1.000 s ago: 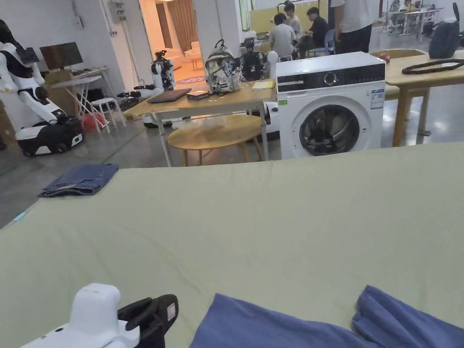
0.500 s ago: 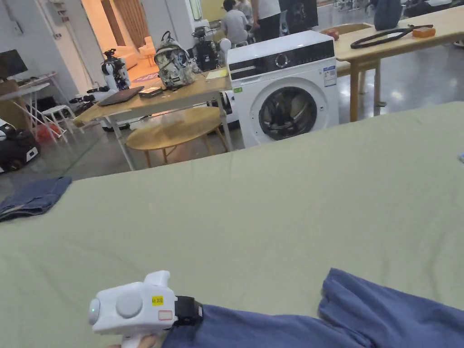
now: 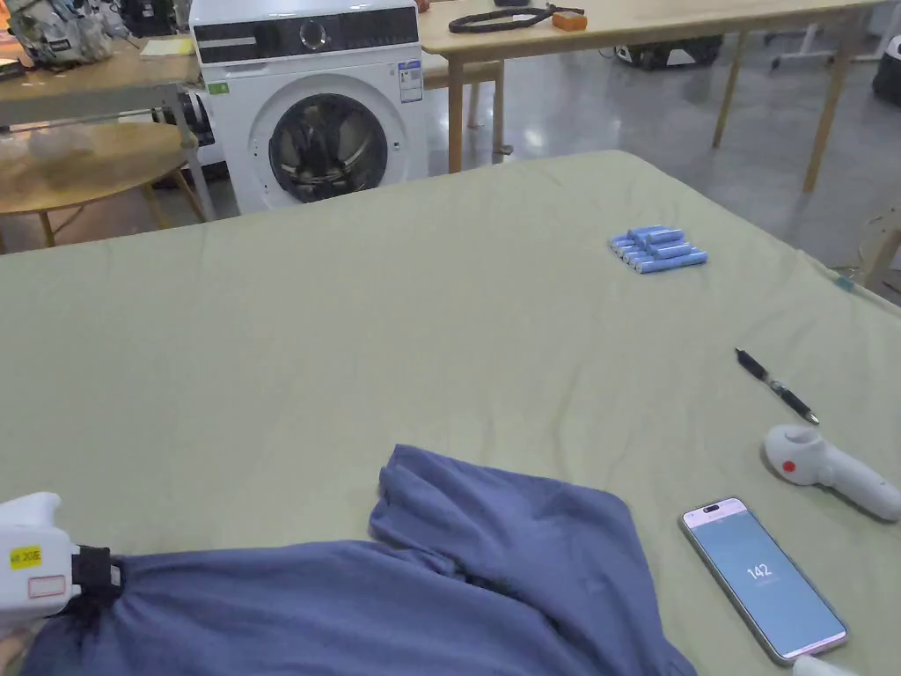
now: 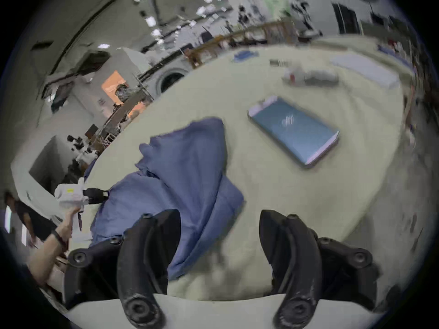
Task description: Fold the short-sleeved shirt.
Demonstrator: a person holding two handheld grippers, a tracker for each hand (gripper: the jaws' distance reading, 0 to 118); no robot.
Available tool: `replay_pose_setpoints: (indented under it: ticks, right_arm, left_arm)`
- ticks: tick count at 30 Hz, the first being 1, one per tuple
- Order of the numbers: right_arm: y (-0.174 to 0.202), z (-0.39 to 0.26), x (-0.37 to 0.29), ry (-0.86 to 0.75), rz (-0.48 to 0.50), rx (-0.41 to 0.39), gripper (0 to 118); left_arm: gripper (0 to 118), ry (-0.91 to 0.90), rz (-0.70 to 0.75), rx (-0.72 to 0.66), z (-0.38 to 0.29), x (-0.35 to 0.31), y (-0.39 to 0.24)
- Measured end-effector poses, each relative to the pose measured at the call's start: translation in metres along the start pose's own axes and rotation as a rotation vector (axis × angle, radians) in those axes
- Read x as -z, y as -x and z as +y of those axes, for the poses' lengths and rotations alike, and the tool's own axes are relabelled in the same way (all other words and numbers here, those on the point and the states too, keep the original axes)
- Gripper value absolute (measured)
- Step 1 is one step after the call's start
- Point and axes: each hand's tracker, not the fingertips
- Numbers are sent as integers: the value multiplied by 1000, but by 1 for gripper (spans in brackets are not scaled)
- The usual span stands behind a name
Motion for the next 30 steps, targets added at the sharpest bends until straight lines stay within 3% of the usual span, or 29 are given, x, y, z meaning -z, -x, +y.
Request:
replay_pose_setpoints:
  ticks: [1,2,3,4,6,8,10,12,14,17,26,30]
  right_arm:
    - [-5,-3,11,20,26,27,42]
    - [-9,-5,20,27,55,52,5]
    - [-10,-7,26,56,57,75,1]
    - [-9,-9,24,31,71,105,1]
    - [-3,-5,9,-2,66,52,1]
    - [4,2,-4,-54,82,-17,0]
    - [17,11,-20,-108,135,-73,0]
    - [38,26,-38,-185,196,-178,0]
    - [63,46,-50,-248,175,-303,0]
    - [99,89,-63,-305,248,-360,0]
    - [209,200,-105,-562,367,-531,0]
    - [251,246,-118,-639,349,-607,0]
  left_arm:
    - [0,-1,1,-2,0,0,0]
    - [0,-1,-2,-9,-2,0,-1]
    - [0,-4,-6,-14,-3,-1,0]
    - [0,-9,-12,-23,-3,-4,2]
    - [0,-83,-37,-31,-2,-26,5]
    - [0,-292,-123,-3,-16,-86,3]
    - [0,-388,-166,-15,-28,-143,3]
    - [0,-506,-178,-4,-36,-202,4]
    - [0,-618,-163,29,-42,-261,-2]
    - [0,-734,-135,61,-48,-331,1]
    - [0,-977,-109,9,-27,-425,19]
    - [0,-1010,-80,20,3,-449,10]
